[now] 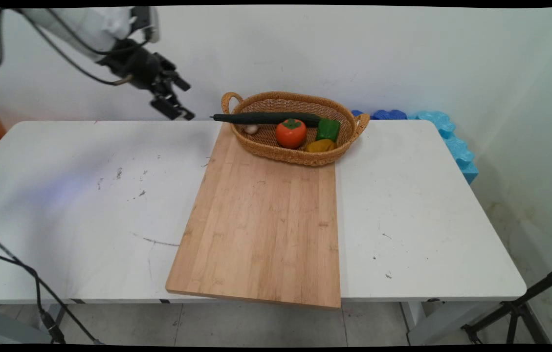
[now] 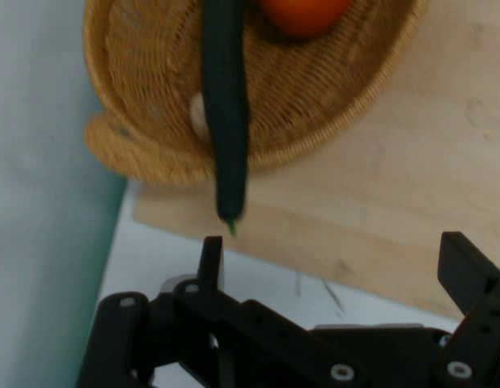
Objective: Pick up the cucumber from the vegetable basket
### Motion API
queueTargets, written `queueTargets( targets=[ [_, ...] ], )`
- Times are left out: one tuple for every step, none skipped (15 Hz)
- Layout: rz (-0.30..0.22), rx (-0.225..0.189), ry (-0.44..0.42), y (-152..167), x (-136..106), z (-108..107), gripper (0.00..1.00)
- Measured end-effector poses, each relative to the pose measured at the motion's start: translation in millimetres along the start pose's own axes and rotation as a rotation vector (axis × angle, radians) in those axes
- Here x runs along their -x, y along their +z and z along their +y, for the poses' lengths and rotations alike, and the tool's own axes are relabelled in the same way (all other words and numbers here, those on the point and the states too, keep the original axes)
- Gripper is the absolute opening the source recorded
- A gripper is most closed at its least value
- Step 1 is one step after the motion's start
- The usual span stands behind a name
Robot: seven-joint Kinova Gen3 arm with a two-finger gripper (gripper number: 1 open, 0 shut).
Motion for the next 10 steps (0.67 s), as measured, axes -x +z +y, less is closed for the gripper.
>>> queueTargets(
  targets=[
    [0.001, -0.007, 0.005, 8, -7, -3, 1.00],
    [0.002, -0.016, 0.010, 19, -17, -7, 1.00],
    [0.002, -0.024, 0.015, 28, -25, -10, 1.00],
    [0.001, -0.029, 0.018, 35, -29, -12, 1.00],
    [0.001, -0.035, 0.022, 44, -37, -15, 1.00],
    [0.000, -0.039, 0.024, 51, -41, -17, 1.00],
    [-0.001, -0.045, 0.028, 61, -48, -20, 1.00],
    [-0.003, -0.048, 0.030, 68, -52, -21, 1.00],
    [-0.005, -0.053, 0.033, 78, -58, -24, 1.00],
    [-0.007, -0.056, 0.036, 84, -61, -25, 1.00]
  ],
)
